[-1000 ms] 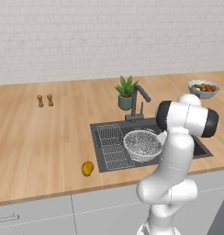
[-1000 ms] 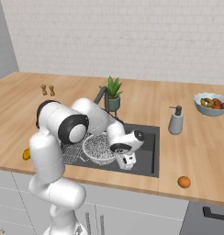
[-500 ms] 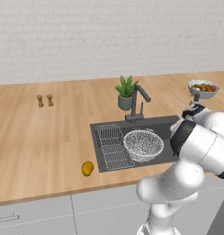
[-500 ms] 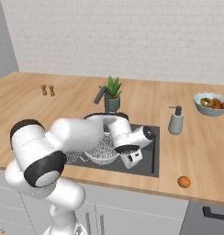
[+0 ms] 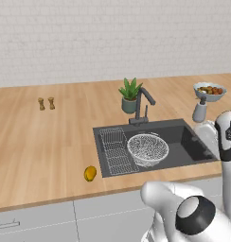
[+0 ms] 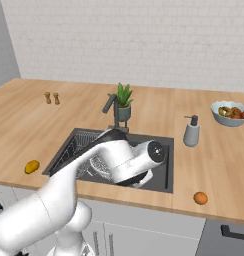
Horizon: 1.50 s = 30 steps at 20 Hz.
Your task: Put the colander in the sink, put the tangerine, mango in the colander, and turn on the sink faucet and pour water over the colander.
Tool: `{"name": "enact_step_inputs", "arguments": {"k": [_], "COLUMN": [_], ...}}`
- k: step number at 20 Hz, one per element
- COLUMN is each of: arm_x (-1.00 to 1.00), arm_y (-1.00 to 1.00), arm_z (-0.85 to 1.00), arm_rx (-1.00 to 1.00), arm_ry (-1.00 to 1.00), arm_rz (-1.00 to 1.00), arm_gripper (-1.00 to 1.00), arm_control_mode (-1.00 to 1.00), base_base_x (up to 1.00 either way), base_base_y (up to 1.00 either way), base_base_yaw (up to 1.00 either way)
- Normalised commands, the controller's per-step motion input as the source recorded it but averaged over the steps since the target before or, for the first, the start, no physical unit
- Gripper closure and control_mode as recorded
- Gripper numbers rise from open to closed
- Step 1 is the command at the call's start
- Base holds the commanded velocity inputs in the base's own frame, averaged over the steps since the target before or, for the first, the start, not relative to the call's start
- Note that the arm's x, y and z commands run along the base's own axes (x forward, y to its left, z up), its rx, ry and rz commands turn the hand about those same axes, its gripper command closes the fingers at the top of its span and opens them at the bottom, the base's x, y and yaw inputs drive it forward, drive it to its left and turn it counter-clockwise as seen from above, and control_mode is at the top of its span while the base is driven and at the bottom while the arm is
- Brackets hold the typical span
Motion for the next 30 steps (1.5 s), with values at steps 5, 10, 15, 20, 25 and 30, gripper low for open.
{"name": "enact_step_inputs", "arguments": {"k": [5, 10, 15, 20, 25, 30], "arm_x": [-0.78, -0.60, -0.24, 0.00, 0.00, 0.08], "arm_y": [0.50, 0.86, 0.97, 1.00, 1.00, 1.00], "arm_z": [1.00, 0.76, 0.43, 0.22, 0.01, -0.13], "arm_rx": [-0.14, -0.09, 0.00, 0.00, -0.05, -0.15], "arm_ry": [0.00, 0.00, 0.11, 0.20, 0.16, 0.14], "arm_rz": [0.00, 0.09, 0.25, 0.26, 0.16, 0.06], "arm_gripper": [-1.00, -1.00, -1.00, -1.00, -1.00, -1.00], "arm_control_mode": [-1.00, -1.00, -1.00, -1.00, -1.00, -1.00], "base_base_x": [0.00, 0.00, 0.00, 0.00, 0.00, 0.00], "base_base_y": [0.00, 0.00, 0.00, 0.00, 0.00, 0.00], "base_base_yaw": [0.00, 0.00, 0.00, 0.00, 0.00, 0.00]}}
